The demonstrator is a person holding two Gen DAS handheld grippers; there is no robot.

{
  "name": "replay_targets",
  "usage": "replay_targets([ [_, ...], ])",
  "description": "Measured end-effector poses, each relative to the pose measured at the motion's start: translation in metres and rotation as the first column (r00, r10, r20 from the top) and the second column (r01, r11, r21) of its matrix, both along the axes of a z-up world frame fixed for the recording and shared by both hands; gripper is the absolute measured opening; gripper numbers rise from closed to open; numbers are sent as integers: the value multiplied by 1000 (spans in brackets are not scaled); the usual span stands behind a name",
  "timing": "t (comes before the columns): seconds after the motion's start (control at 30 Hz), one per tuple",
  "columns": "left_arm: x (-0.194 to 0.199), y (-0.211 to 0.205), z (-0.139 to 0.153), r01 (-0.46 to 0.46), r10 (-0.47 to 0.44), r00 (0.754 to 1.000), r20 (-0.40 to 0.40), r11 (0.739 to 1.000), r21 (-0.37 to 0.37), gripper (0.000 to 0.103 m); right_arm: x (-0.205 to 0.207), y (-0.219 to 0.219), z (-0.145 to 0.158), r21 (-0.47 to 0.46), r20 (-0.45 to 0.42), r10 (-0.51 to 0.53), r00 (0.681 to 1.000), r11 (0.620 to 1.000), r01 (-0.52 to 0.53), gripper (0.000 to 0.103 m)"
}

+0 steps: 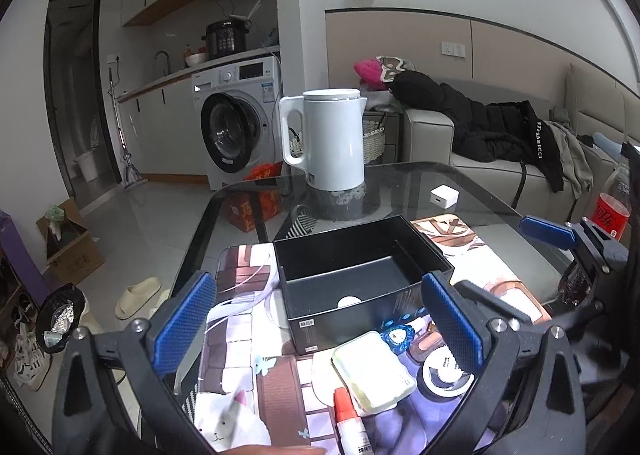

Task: Organize rigid objects
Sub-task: 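Lower the left tool onto the red-capped glue bottle and close it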

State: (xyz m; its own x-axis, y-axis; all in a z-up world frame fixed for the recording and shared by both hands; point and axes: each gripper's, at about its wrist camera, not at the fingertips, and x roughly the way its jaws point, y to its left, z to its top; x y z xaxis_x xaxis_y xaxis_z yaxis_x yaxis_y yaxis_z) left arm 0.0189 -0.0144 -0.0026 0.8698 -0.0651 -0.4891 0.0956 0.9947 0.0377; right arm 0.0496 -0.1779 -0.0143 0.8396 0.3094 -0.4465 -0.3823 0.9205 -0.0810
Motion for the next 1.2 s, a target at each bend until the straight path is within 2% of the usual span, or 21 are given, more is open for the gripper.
replay_targets([
  [0.03,2,-1,-1,5,-5,1000,-15,1000,1,103,4,-2,0,1,-15,-5,1000,1000,5,103],
  [0.17,12,-1,-8,-2,2,995,-100,1000,-6,103,27,-10,-9,-7,-171,-37,985,999,37,103],
  [0.3,22,3,-22,-36,35,977,-209,999,-1,103,37,-15,-19,-51,-222,-60,973,997,50,103],
  [0.4,31,4,-41,-34,35,943,-332,999,7,103,45,-17,-28,-76,-278,-68,958,996,49,103],
  [0.57,34,-5,-69,-4,22,890,-455,999,41,102,47,-9,-50,-139,-376,-22,926,990,-32,103],
  [0.73,27,-13,-82,46,-15,859,-512,998,49,102,35,-1,-65,-204,-402,-9,916,976,-80,103],
  [0.9,28,-15,-96,67,-12,834,-552,995,80,102,33,3,-70,-216,-419,-9,908,972,-91,102],
  [1.07,22,-18,-106,106,-23,828,-560,987,117,101,30,5,-69,-228,-416,-4,909,969,-100,102],
  [1.13,19,-25,-113,138,-21,820,-573,977,161,101,32,5,-68,-223,-414,-5,910,970,-96,102],
  [1.17,18,-25,-114,130,-17,830,-557,978,164,102,32,5,-68,-224,-412,-6,911,970,-95,102],
  [1.2,17,-25,-114,126,-17,829,-559,980,156,102,32,6,-68,-227,-409,-5,913,969,-96,102],
])
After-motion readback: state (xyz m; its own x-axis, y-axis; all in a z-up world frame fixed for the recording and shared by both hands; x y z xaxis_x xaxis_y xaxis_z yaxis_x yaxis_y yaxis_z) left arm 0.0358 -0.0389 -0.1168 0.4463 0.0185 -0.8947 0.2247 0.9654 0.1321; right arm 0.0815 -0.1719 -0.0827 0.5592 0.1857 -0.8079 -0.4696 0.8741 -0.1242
